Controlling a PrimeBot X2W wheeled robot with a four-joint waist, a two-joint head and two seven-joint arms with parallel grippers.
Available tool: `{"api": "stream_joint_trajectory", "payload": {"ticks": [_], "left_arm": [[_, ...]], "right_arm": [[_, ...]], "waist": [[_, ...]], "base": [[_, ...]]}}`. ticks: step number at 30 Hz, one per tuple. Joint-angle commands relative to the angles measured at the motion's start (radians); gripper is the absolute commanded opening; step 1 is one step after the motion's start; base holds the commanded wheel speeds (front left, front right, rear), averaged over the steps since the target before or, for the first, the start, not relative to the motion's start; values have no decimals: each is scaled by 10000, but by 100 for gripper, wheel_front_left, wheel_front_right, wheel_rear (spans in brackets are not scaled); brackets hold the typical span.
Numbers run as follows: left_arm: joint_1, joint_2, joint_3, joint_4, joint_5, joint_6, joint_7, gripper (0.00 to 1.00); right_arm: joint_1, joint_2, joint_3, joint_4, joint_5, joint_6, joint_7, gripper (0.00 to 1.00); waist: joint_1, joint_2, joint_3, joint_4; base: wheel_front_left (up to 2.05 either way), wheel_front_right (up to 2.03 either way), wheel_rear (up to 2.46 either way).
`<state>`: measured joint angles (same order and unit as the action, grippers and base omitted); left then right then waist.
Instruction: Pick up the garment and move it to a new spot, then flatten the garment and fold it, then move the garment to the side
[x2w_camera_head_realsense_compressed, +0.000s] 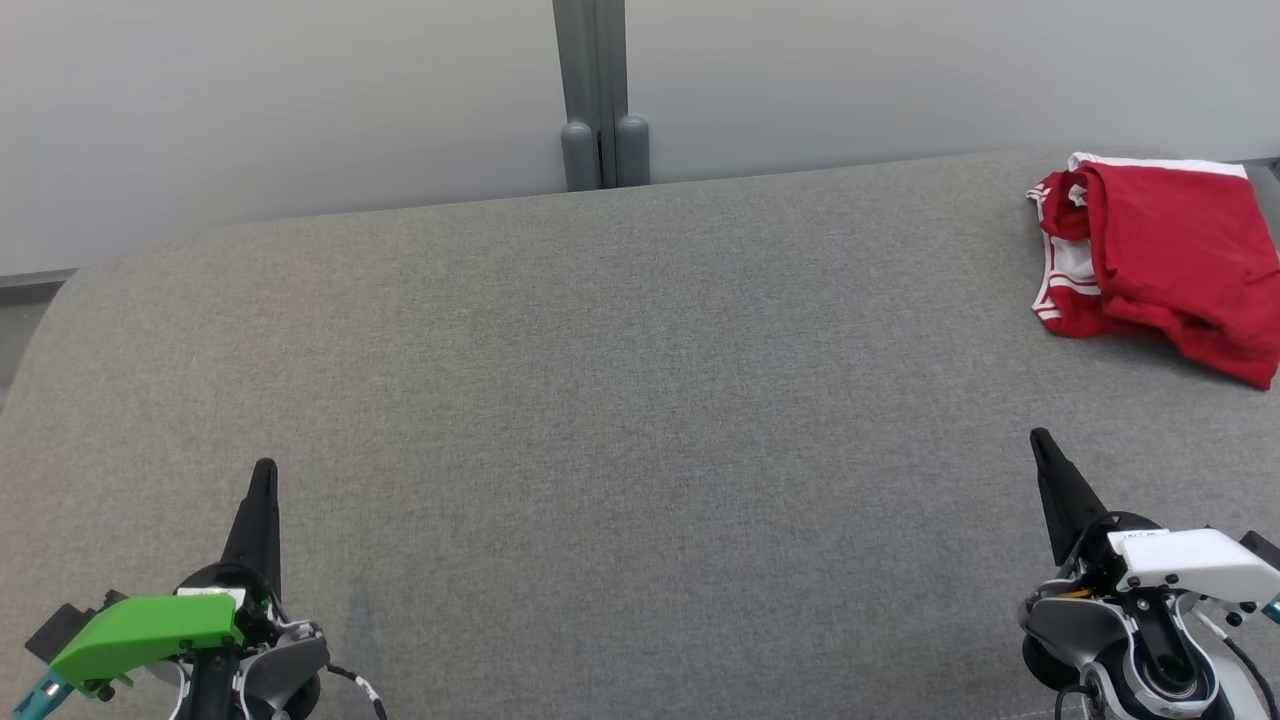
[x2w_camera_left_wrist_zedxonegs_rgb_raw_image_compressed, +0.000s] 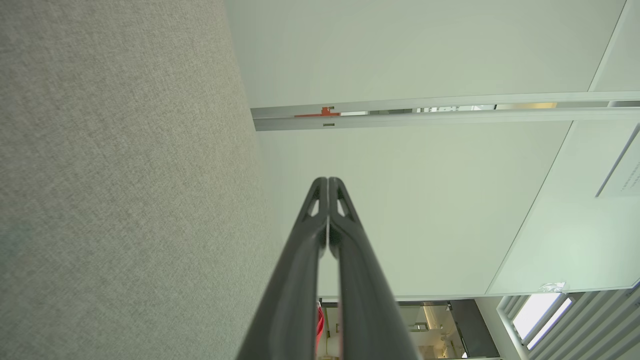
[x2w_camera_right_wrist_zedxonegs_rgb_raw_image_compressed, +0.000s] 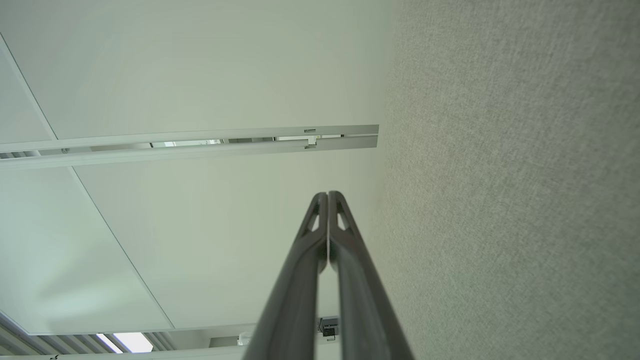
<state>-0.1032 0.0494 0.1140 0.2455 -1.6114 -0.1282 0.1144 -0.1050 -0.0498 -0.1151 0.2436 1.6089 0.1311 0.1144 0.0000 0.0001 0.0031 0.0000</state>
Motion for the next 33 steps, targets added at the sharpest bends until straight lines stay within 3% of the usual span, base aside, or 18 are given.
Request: {"api": "stream_joint_trajectory", "payload": {"ticks": [1,33], "left_arm": [[-115,3,31,11,-25,-66,32,0],[-114,5,28,8,-28,-63,29,0]], "right_arm": [[-68,-3,-18,24,58,-7,42,0],[-66,-4,-13,22,64,-7,37,0]], "waist": [[0,-1,0,1],[0,-1,0,1]], "base": [[0,0,0],[0,0,0]]}}
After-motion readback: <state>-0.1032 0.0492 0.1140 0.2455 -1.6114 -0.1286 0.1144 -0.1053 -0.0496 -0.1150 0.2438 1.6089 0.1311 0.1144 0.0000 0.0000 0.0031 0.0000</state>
